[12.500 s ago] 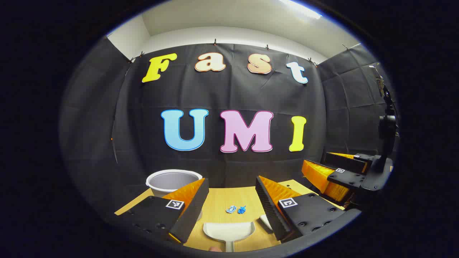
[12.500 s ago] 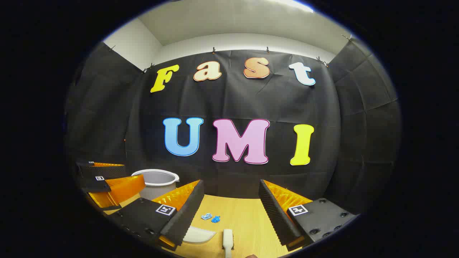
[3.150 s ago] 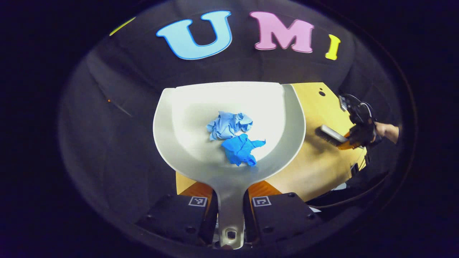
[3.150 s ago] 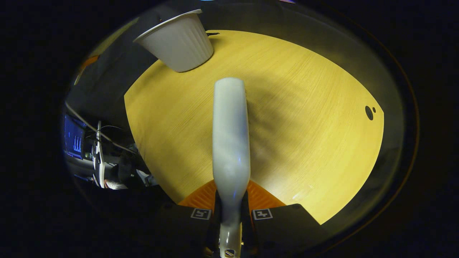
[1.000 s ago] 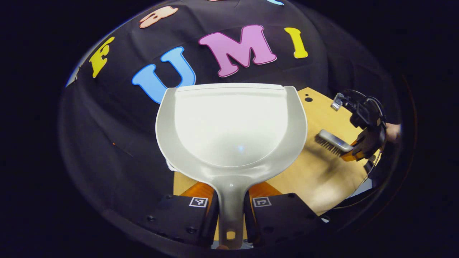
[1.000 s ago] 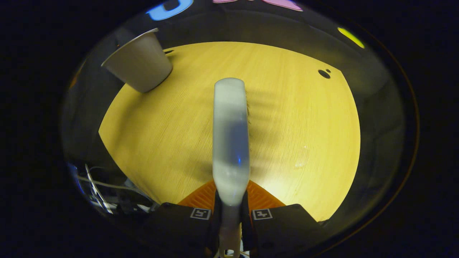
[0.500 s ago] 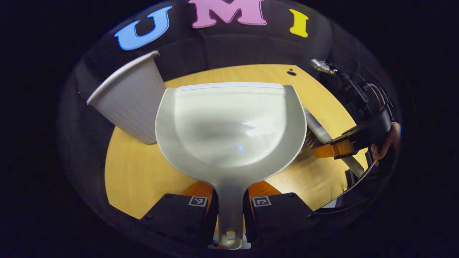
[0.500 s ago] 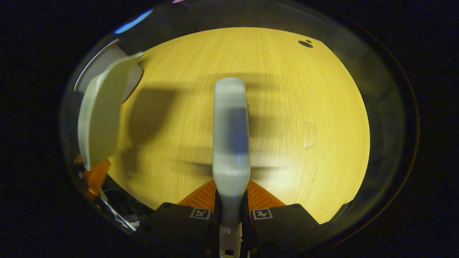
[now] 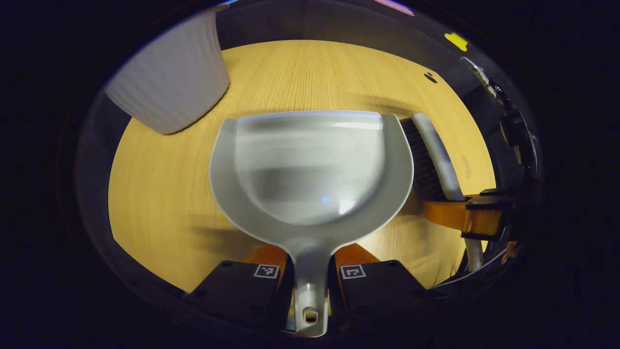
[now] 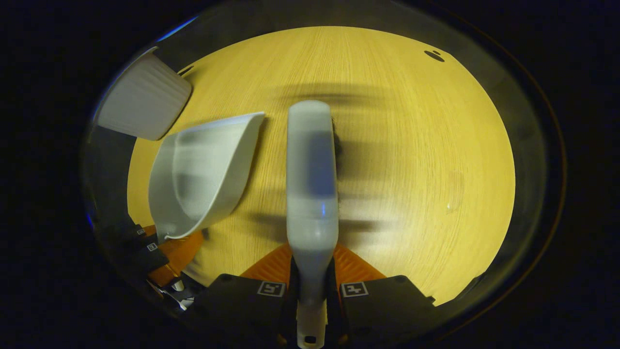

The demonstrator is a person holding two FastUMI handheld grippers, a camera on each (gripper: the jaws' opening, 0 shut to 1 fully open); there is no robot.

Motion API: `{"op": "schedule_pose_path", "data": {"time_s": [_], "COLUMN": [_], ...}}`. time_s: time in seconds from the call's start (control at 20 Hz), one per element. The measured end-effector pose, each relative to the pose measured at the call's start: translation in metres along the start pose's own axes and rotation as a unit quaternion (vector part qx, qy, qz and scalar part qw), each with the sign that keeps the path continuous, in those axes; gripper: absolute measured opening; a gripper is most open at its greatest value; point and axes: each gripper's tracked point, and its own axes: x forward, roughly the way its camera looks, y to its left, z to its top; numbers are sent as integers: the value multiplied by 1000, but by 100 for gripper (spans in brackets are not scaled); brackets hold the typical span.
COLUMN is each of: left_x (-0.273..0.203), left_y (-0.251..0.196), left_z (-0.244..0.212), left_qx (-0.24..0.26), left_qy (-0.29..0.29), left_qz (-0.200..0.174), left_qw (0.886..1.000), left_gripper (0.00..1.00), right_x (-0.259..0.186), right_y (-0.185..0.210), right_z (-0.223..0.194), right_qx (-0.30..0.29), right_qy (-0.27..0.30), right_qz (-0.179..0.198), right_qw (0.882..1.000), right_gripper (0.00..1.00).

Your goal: Pick up the small broom and dustpan from the desktop, sweep the trash into the dustpan with the broom, and then empty the trash into the garbage bin.

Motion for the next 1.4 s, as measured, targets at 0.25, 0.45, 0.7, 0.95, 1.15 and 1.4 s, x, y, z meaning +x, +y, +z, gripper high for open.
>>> {"op": "schedule_pose_path", "data": {"time_s": [0.25,0.45,0.7,0.95,1.15,1.4], "left_x": [-1,-1,-15,-45,-105,-231], "left_y": [4,6,10,6,0,-2], "left_z": [-1,-2,0,-1,2,22], "left_qx": [18,22,45,32,25,0], "left_qy": [14,28,10,-13,-71,-277], "left_qz": [24,32,42,29,10,-28], "left_qw": [999,999,998,999,997,961], "left_gripper": [30,31,43,77,77,77], "right_x": [3,8,-9,-41,-110,-235], "right_y": [5,5,0,2,16,20], "right_z": [-6,-7,-6,-2,13,33], "right_qx": [21,23,10,-9,-5,6], "right_qy": [24,25,14,-32,-117,-306], "right_qz": [11,7,8,3,33,37], "right_qw": [999,999,1000,999,993,951], "right_gripper": [28,28,41,78,97,96]}}
